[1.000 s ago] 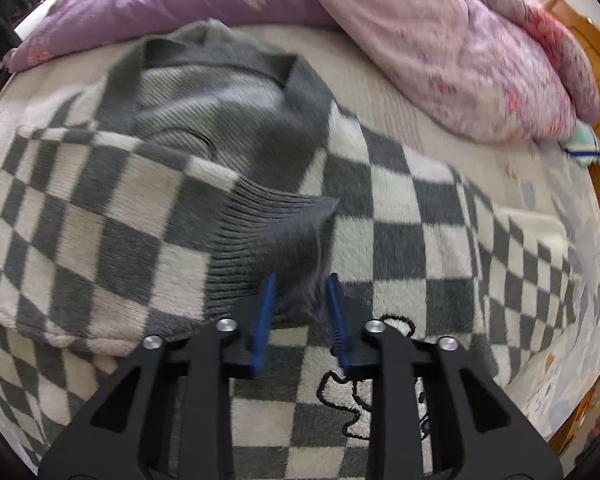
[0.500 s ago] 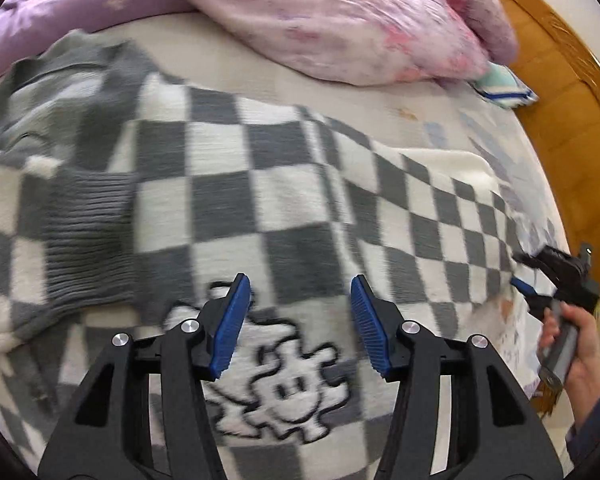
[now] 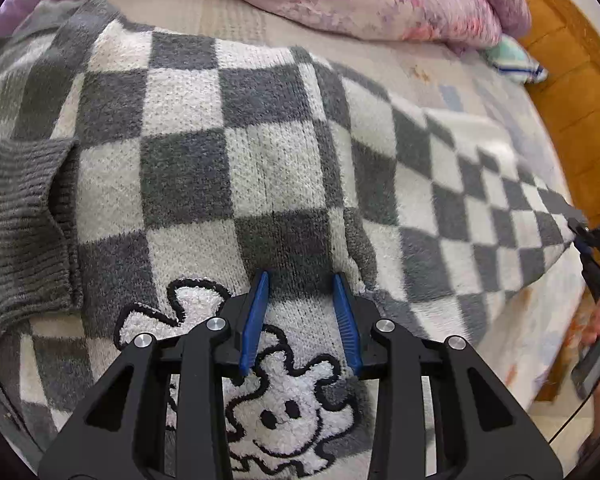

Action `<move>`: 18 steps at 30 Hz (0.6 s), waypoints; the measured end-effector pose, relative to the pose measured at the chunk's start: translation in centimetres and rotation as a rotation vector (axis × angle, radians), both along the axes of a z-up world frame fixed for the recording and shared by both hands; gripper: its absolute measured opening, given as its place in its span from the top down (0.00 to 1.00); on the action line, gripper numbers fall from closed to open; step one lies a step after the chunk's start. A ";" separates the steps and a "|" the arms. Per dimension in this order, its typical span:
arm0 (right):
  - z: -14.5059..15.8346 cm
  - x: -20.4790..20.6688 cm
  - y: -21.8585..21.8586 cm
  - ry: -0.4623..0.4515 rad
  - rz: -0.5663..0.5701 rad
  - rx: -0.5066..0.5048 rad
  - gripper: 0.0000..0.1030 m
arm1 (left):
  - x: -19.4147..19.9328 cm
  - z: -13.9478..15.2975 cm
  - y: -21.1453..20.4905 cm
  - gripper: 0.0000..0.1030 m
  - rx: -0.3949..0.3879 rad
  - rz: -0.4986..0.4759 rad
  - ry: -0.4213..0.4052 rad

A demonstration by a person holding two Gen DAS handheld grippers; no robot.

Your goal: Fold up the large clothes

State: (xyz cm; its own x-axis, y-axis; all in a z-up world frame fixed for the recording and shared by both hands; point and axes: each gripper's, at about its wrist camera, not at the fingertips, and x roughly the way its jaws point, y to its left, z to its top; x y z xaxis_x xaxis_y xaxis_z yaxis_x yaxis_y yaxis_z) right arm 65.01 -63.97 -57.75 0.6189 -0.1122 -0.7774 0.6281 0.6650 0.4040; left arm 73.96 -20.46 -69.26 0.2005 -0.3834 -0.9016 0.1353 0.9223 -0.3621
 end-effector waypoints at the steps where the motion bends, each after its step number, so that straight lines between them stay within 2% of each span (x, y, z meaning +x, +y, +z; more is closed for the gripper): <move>1: 1.7 0.3 1.4 -0.034 0.035 -0.026 0.91 | 0.0 0.5 1.0 0.67 -0.054 0.028 0.009; 4: 6.5 1.1 6.6 -0.095 0.170 -0.118 0.91 | -0.6 2.7 4.2 0.66 -0.181 0.104 0.000; 6: 9.5 1.5 11.4 -0.129 0.277 -0.161 0.91 | -1.2 4.7 6.8 0.66 -0.207 0.150 -0.034; 8: 11.3 1.8 15.5 -0.159 0.358 -0.174 0.91 | -1.8 6.3 10.1 0.61 -0.187 0.196 -0.064; 12: 14.4 3.0 27.0 -0.217 0.542 -0.194 0.91 | -3.2 8.2 19.0 0.60 -0.101 0.328 -0.075; 14: 15.0 3.2 31.7 -0.234 0.613 -0.183 0.91 | -3.9 8.6 23.7 0.60 -0.042 0.386 -0.071; 18: 14.3 3.6 42.8 -0.244 0.763 -0.096 0.91 | -5.5 9.3 31.8 0.60 -0.008 0.483 -0.069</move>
